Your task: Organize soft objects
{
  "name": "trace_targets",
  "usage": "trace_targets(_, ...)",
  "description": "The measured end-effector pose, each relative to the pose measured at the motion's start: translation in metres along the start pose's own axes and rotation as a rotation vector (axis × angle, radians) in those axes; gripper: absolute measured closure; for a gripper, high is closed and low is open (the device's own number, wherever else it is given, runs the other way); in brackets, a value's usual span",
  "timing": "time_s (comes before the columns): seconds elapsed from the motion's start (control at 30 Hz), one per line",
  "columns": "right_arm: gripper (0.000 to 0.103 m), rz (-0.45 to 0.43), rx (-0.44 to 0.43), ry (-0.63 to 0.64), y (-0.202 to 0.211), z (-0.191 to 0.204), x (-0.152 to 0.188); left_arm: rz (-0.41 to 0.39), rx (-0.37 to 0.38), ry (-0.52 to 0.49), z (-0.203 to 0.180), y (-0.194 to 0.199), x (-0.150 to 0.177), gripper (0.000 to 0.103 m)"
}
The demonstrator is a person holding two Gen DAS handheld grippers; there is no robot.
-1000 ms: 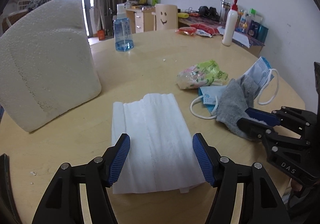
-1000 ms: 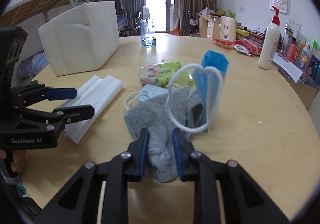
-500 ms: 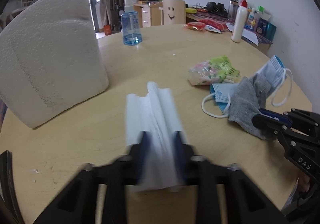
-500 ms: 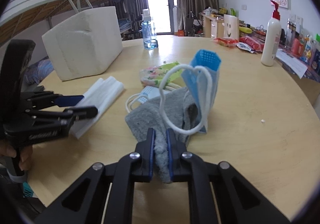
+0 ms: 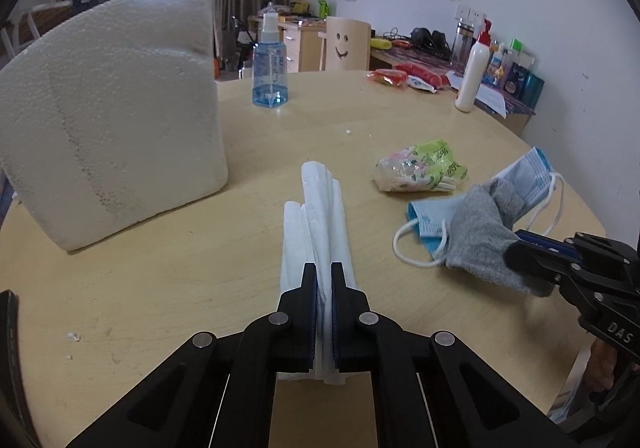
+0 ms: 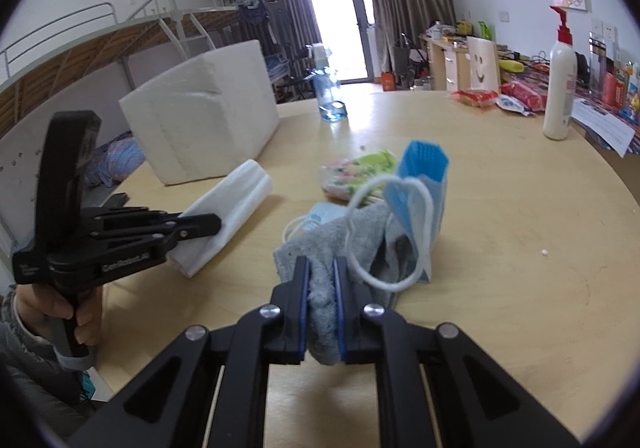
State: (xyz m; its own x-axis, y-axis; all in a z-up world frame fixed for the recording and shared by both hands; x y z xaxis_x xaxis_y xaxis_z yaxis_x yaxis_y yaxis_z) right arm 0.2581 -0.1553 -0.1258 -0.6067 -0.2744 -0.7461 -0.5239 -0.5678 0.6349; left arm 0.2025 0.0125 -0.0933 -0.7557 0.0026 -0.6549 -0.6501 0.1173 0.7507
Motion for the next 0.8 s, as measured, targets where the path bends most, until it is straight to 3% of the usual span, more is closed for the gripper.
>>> trace_targets(0.8,0.089,-0.199,-0.138,0.017,0.055,0.023,-0.038,-0.127,-0.002,0.037,0.016,0.049,0.004,0.097)
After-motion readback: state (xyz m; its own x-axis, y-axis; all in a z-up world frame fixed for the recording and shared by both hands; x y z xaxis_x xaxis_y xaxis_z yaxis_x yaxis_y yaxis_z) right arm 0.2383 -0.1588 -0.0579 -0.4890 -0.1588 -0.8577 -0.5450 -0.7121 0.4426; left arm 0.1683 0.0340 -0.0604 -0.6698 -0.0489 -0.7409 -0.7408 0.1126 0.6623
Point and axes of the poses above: each gripper's, at about its wrist camera, not at the fingertips, and y roughly against the way its jaws point, z to its left, x to its underside, the point moved 1 cm from there along -y, roughly the way its jaws point, and after that the axes turned 3 degrees about z, right-handed, at the moved point
